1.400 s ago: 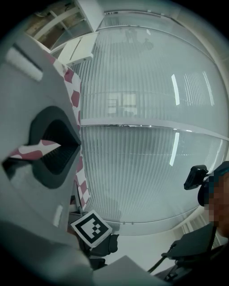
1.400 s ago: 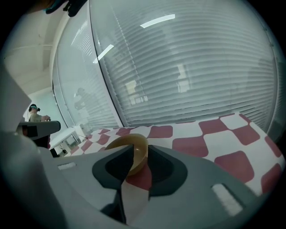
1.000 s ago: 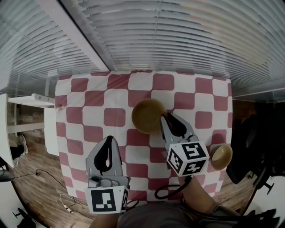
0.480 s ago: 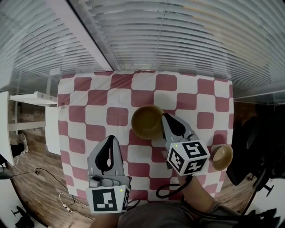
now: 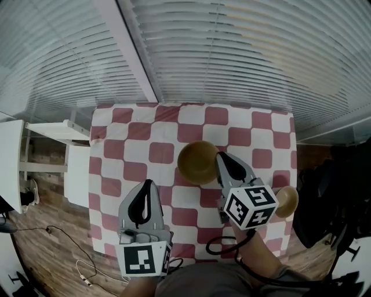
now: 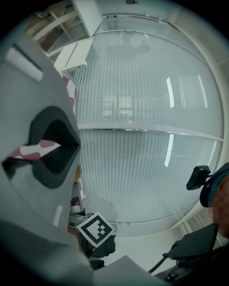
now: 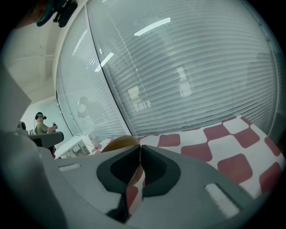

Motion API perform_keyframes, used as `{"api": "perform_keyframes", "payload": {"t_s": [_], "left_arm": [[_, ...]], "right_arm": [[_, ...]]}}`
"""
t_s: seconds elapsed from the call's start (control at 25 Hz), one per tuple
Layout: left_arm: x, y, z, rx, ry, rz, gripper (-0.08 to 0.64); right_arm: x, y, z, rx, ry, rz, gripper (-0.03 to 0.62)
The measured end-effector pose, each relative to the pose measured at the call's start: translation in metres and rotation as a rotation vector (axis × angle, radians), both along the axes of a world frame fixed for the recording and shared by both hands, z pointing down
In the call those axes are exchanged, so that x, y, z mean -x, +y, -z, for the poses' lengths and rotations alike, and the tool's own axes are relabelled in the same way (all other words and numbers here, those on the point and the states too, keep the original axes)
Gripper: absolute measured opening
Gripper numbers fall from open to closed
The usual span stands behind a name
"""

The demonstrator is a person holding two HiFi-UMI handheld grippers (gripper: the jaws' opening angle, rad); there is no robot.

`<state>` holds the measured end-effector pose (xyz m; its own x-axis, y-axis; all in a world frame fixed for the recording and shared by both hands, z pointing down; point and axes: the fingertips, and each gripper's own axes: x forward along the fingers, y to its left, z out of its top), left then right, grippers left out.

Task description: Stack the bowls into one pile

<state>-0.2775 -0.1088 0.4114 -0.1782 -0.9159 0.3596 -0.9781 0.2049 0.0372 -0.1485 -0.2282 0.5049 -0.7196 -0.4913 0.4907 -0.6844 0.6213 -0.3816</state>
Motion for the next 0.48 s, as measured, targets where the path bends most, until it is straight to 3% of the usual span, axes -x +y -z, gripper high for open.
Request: {"api": "perform_keyframes", "payload": {"t_s": [0.48], "left_arm": [[-0.025,0.047,0.076,-0.154,-0.061,-0.076,0.0]], "right_arm": [[-0.02,0.045,0.104,-0.136,-0.086,-0.038,0.037]]}}
